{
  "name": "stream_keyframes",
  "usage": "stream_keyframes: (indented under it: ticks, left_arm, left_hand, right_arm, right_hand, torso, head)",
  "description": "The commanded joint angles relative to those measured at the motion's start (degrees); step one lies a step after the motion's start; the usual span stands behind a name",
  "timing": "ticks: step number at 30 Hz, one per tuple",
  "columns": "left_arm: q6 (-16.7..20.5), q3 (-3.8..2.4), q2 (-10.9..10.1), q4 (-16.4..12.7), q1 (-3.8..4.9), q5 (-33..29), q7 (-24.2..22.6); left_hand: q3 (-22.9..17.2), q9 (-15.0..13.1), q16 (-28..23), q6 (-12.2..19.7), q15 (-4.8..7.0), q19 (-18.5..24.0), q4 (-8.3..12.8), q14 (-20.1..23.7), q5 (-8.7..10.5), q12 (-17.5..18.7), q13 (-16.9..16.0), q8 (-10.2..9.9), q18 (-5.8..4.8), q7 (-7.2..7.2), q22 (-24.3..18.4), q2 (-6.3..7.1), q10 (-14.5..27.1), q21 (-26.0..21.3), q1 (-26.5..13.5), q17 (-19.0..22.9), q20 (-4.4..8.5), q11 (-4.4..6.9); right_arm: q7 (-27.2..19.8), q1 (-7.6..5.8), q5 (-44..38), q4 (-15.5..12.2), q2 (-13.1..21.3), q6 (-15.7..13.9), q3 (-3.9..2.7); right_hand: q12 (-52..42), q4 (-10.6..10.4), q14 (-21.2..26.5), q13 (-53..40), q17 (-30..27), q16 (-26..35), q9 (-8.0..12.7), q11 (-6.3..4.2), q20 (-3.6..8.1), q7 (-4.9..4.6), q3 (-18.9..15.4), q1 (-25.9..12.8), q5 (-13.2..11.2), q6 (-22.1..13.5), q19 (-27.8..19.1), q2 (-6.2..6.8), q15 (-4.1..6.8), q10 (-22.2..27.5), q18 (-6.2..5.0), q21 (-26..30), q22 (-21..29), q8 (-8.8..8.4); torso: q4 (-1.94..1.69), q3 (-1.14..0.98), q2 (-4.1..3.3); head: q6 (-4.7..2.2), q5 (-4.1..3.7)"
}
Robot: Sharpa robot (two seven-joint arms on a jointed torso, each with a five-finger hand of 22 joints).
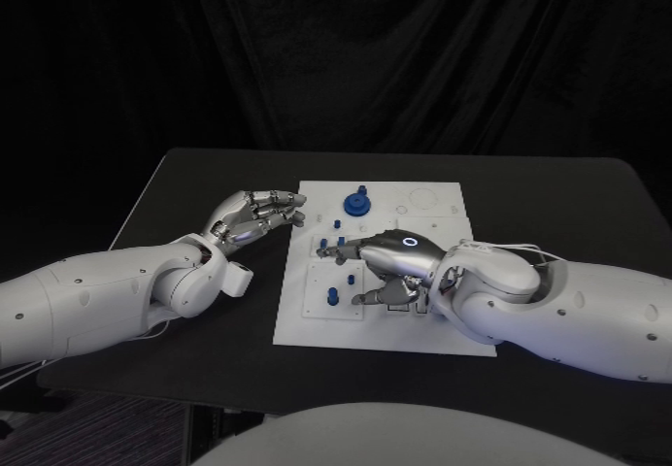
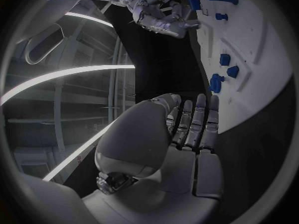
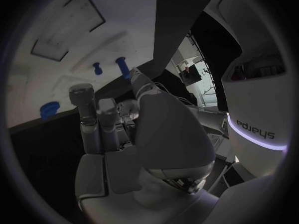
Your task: Assemble the parts on the task board
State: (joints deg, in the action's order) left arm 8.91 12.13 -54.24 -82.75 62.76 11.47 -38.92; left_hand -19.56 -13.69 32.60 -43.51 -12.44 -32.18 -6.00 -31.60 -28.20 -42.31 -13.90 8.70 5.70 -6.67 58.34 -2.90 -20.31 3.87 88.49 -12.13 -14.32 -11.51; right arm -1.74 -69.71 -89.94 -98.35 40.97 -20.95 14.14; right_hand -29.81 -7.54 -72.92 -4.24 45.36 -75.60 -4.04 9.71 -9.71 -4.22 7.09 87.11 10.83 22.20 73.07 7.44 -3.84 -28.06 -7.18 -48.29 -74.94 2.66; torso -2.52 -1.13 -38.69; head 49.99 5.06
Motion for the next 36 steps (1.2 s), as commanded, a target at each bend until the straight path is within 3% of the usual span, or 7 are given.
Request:
stream_keyframes:
  ticks: [1,6,9,14,19,23,36]
  left_arm:
    - [-0.26,-0.04,-0.22,-0.45,-0.11,-0.15,-4.58]
    - [0.10,-0.04,-0.64,-0.81,-0.11,-0.15,-4.67]
    - [0.33,-0.03,-0.87,-1.00,-0.12,-0.15,-4.68]
    - [0.71,-0.03,-1.12,-1.41,-0.12,-0.15,-4.69]
    - [0.80,-0.03,-1.24,-1.64,-0.12,-0.15,-4.70]
    - [0.77,-0.03,-1.36,-1.68,-0.12,-0.15,-4.70]
    - [0.64,-0.03,-1.41,-1.71,-0.12,-0.15,-4.59]
  left_hand:
    - [-0.36,0.07,0.11,-0.09,-0.03,0.29,-0.12,0.26,-0.22,0.29,0.10,0.22,0.36,-0.33,0.09,-0.33,-0.27,0.28,-0.42,0.09,-0.09,-0.09]
    - [-0.38,0.07,0.12,-0.09,-0.03,0.30,-0.11,0.26,-0.22,0.29,0.11,0.23,0.36,-0.34,0.09,-0.32,-0.28,0.28,-0.43,0.10,-0.09,-0.09]
    - [-0.39,0.06,0.13,-0.12,-0.03,0.30,-0.09,0.25,-0.22,0.28,0.12,0.25,0.36,-0.34,0.10,-0.30,-0.30,0.29,-0.45,0.11,-0.09,-0.10]
    - [-0.42,0.05,0.15,-0.16,-0.03,0.32,-0.08,0.24,-0.23,0.26,0.14,0.29,0.35,-0.34,0.12,-0.28,-0.35,0.29,-0.49,0.13,-0.08,-0.10]
    - [-0.45,0.04,0.17,-0.21,-0.04,0.32,-0.07,0.21,-0.22,0.24,0.15,0.33,0.35,-0.34,0.14,-0.27,-0.40,0.30,-0.52,0.14,-0.08,-0.11]
    - [-0.48,0.04,0.20,-0.25,-0.04,0.33,-0.06,0.18,-0.23,0.22,0.17,0.37,0.35,-0.34,0.16,-0.28,-0.45,0.32,-0.56,0.16,-0.08,-0.12]
    - [-0.48,0.04,0.20,-0.25,-0.04,0.33,-0.06,0.18,-0.23,0.22,0.17,0.37,0.35,-0.34,0.16,-0.28,-0.45,0.32,-0.56,0.16,-0.08,-0.12]
  right_arm:
    - [-3.14,-1.81,8.05,-3.24,3.61,-9.59,-0.12]
    - [-5.70,-4.47,17.74,-8.10,10.89,-10.91,-0.03]
    - [-4.38,-5.24,20.44,-9.78,14.67,-9.55,0.01]
    - [2.03,-5.61,21.93,-10.52,19.86,-6.16,0.06]
    - [9.99,-4.25,19.98,-10.74,23.14,-5.53,0.08]
    - [17.17,-2.98,16.20,-10.63,24.16,-3.58,0.08]
    - [28.77,-1.19,6.65,-11.17,23.59,2.62,0.08]
  right_hand:
    - [-1.13,-1.11,0.21,0.01,0.07,-0.14,0.29,-0.11,0.24,-0.24,0.43,1.44,-0.40,-0.28,-0.14,-0.01,0.18,1.00,-0.86,0.05,-4.26,-0.14]
    - [-9.87,-1.31,-2.29,-2.49,3.46,-1.91,-3.02,-1.38,0.40,-5.10,1.85,2.71,1.23,20.16,2.49,-2.57,0.35,-7.06,-0.11,-4.67,-5.51,5.28]
    - [-19.47,-0.85,-2.52,-7.50,3.33,-1.71,-3.99,-3.16,1.70,-5.52,2.07,2.50,2.36,22.66,2.59,-2.89,1.92,-9.29,-0.08,-4.80,-5.45,7.65]
    - [-36.67,-1.14,-2.87,-18.70,2.44,-0.75,-7.20,-5.71,3.87,-4.48,1.79,1.29,2.44,21.51,2.58,-3.19,3.97,-9.61,-0.19,-3.92,-5.14,14.95]
    - [-58.05,-3.28,-4.17,-58.18,3.02,-0.10,-11.23,-6.27,4.56,-3.48,-0.96,-4.02,4.76,22.24,3.29,-2.56,4.52,-34.85,-0.46,-2.23,-4.43,23.56]
    - [-60.19,-6.95,-14.00,-85.76,30.53,-10.22,-14.59,-7.90,5.86,-1.81,-3.47,-10.97,4.10,22.02,11.20,-2.57,6.05,-61.94,2.94,-20.61,-9.56,29.64]
    - [-60.19,-9.21,-15.20,-85.76,36.00,-11.55,-23.31,-10.73,8.04,1.29,-4.81,-24.84,3.82,24.02,12.78,-2.22,8.41,-61.94,3.93,-26.74,-10.84,40.98]
  torso:
    - [0.13,-0.01,0.05]
    - [0.29,0.03,0.19]
    - [0.27,0.08,0.22]
    - [0.11,0.15,0.22]
    - [-0.03,0.11,0.15]
    - [0.04,0.13,0.09]
    - [0.14,0.02,0.01]
  head:
    - [0.01,-0.01]
    - [0.01,-0.10]
    - [0.01,-0.42]
    - [0.01,-1.87]
    - [0.01,-3.49]
    - [0.01,-5.15]
    - [0.01,-7.04]
